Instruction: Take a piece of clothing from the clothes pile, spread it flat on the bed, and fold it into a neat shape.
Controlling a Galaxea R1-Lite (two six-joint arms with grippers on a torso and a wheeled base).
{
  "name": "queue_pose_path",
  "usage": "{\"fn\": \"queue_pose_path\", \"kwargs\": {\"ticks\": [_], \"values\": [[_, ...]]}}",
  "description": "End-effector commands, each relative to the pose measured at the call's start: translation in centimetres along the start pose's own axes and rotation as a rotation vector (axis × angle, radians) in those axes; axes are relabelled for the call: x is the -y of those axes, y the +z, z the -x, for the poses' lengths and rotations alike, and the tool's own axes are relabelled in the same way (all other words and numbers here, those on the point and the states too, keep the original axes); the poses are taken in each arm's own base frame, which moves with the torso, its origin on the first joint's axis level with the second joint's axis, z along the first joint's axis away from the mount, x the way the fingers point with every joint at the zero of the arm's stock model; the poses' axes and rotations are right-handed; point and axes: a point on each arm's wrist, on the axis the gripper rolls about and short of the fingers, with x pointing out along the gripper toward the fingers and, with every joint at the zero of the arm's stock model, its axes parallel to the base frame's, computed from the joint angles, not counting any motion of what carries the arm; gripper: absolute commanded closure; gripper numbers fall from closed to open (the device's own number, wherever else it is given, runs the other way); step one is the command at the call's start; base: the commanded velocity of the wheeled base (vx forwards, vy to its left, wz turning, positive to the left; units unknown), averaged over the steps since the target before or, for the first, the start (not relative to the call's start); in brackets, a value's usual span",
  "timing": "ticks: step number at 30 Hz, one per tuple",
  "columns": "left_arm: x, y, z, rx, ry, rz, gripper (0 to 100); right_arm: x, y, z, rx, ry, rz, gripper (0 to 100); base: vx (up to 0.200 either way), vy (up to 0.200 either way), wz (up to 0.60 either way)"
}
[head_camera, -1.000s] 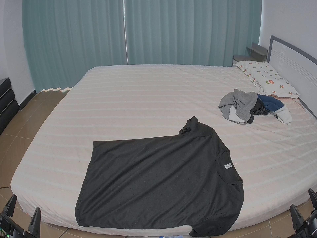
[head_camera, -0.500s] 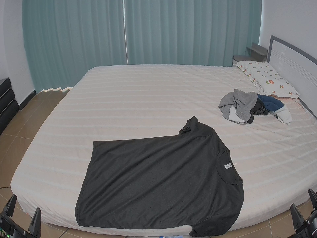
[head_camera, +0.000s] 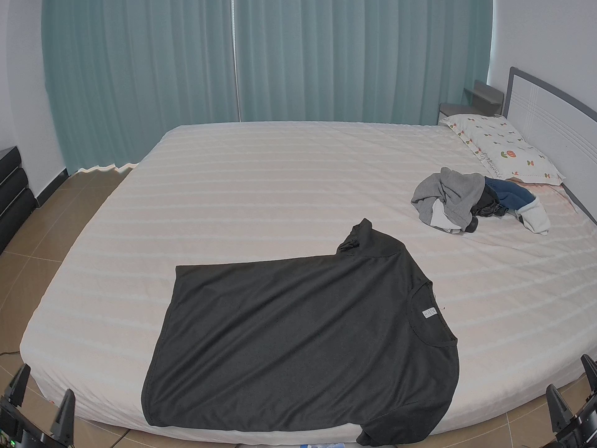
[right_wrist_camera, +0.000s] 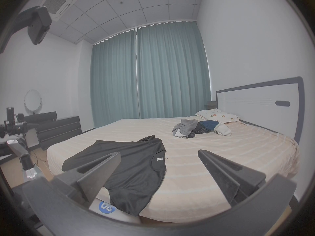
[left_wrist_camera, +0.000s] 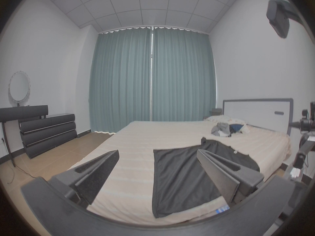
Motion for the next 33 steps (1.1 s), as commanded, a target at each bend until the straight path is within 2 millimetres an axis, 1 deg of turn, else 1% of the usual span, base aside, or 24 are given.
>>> {"fn": "queue_pose_path", "kwargs": {"ticks": [1,2,3,5,6,7,8,9,10,11,13,16,19,20,21,22,23,24,25,27,28,31,32,33], "values": [[0.1,11.8,-0.6,0.138,-0.004,0.193,0,-0.1,-0.2,0.1,0.013,0.056,0.176,0,0.000,0.000,0.00],[0.1,12.2,-1.3,0.105,-0.006,0.215,0,-0.2,-0.2,0.1,0.010,0.089,0.176,0,0.000,0.000,0.00],[0.1,11.6,-2.6,0.009,-0.037,0.117,0,-0.3,0.0,0.1,0.012,0.104,0.168,0,0.000,0.000,0.00],[0.1,11.0,-3.7,-0.072,-0.069,0.063,0,-0.3,0.7,0.1,0.011,0.093,0.172,0,0.000,0.000,0.00],[0.2,10.2,-4.8,-0.160,-0.091,0.052,0,-0.3,2.3,0.1,0.024,0.087,0.164,0,0.000,0.000,0.00],[0.2,9.6,-6.0,-0.232,-0.098,0.057,0,-0.4,4.6,-0.2,0.024,0.088,0.138,0,0.000,0.000,0.00],[0.2,9.3,-7.1,-0.284,-0.109,0.067,0,-0.4,6.8,-0.6,0.022,0.090,0.089,0,0.000,0.000,0.00],[0.2,9.2,-8.6,-0.337,-0.118,0.078,0,-0.3,9.1,-1.2,0.006,0.094,-0.007,0,0.000,0.000,0.00],[0.2,9.2,-9.6,-0.366,-0.129,0.088,0,-0.3,9.7,-1.9,-0.025,0.100,-0.056,0,0.000,0.000,0.00],[0.3,9.1,-10.6,-0.394,-0.138,0.101,0,-0.2,10.0,-2.6,-0.061,0.097,-0.080,0,0.000,0.000,0.00],[0.3,8.7,-13.8,-0.457,-0.132,0.143,0,0.0,10.0,-5.0,-0.180,0.090,-0.114,0,0.000,0.000,0.00],[0.2,7.3,-18.3,-0.511,-0.103,0.247,0,0.4,9.9,-8.0,-0.264,0.073,-0.146,0,0.000,0.000,0.00],[0.2,6.1,-21.5,-0.520,-0.078,0.329,0,0.7,10.0,-11.1,-0.298,0.077,-0.177,0,0.000,0.000,0.00],[0.2,6.0,-21.8,-0.521,-0.078,0.336,0,0.8,10.0,-11.4,-0.299,0.075,-0.179,0,0.000,0.000,0.00],[0.1,5.5,-23.3,-0.527,-0.071,0.354,0,1.0,10.0,-13.2,-0.308,0.071,-0.183,0,0.000,0.000,0.00],[0.0,5.1,-24.1,-0.547,-0.067,0.361,0,1.2,9.9,-14.2,-0.317,0.064,-0.185,0,0.000,0.000,0.00],[0.0,4.9,-24.4,-0.556,-0.065,0.363,0,1.2,9.9,-14.5,-0.320,0.060,-0.188,0,0.000,0.000,0.00],[0.0,4.0,-25.8,-0.594,-0.058,0.367,0,1.5,9.6,-16.1,-0.349,0.048,-0.198,0,0.000,0.000,0.00],[0.0,3.7,-26.4,-0.607,-0.057,0.369,0,1.5,9.4,-16.6,-0.361,0.047,-0.201,0,0.000,0.000,0.00],[-0.1,2.7,-28.6,-0.640,-0.041,0.401,0,1.8,9.5,-18.4,-0.391,0.032,-0.226,0,0.000,0.000,0.00],[-0.1,2.6,-29.3,-0.644,-0.036,0.419,0,1.9,9.5,-18.8,-0.399,0.026,-0.240,0,0.000,0.000,0.00],[-0.1,1.6,-32.9,-0.656,-0.011,0.493,0,2.0,9.5,-21.3,-0.435,-0.008,-0.348,0,0.000,0.000,0.00],[-0.1,1.6,-32.9,-0.656,-0.011,0.493,0,2.0,9.5,-21.3,-0.435,-0.008,-0.348,0,0.000,0.000,0.00],[-0.2,1.0,-34.8,-0.657,-0.006,0.502,0,2.1,9.2,-22.5,-0.461,-0.020,-0.386,0,0.000,0.000,0.00]]}}
